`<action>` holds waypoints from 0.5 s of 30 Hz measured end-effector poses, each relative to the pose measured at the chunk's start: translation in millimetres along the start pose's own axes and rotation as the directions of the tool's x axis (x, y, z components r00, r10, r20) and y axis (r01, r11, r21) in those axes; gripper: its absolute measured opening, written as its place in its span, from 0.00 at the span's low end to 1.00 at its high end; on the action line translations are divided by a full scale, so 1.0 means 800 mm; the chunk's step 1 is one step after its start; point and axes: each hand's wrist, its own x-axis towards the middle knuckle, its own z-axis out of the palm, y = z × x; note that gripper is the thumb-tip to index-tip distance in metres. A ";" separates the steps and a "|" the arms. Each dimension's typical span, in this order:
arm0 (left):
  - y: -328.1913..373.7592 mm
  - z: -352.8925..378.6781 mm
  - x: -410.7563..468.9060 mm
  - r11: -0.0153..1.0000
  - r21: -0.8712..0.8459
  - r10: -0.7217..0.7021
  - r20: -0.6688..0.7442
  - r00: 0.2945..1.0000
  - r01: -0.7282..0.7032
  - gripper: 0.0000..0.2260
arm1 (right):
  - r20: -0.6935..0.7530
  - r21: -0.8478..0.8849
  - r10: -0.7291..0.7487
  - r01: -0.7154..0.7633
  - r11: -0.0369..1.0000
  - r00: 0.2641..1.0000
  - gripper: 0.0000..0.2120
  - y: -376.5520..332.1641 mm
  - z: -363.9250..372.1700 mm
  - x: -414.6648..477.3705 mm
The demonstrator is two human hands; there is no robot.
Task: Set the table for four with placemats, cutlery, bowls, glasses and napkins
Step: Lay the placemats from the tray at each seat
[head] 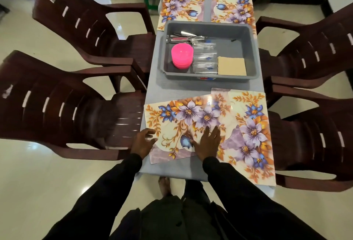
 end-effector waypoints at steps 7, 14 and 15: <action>-0.040 -0.016 -0.015 0.987 0.121 0.106 0.020 0.994 -0.107 0.14 | 0.151 -0.164 -0.334 0.357 0.920 0.930 0.48 0.018 -0.012 0.051; -0.075 -0.020 -0.027 0.783 0.448 0.298 0.337 0.893 -0.431 0.38 | 0.316 -0.320 -0.537 0.621 0.716 0.782 0.43 -0.006 -0.033 0.100; -0.080 -0.019 -0.029 0.735 0.498 0.282 0.393 0.875 -0.460 0.43 | 0.311 -0.320 -0.538 0.619 0.717 0.784 0.40 -0.015 -0.031 0.098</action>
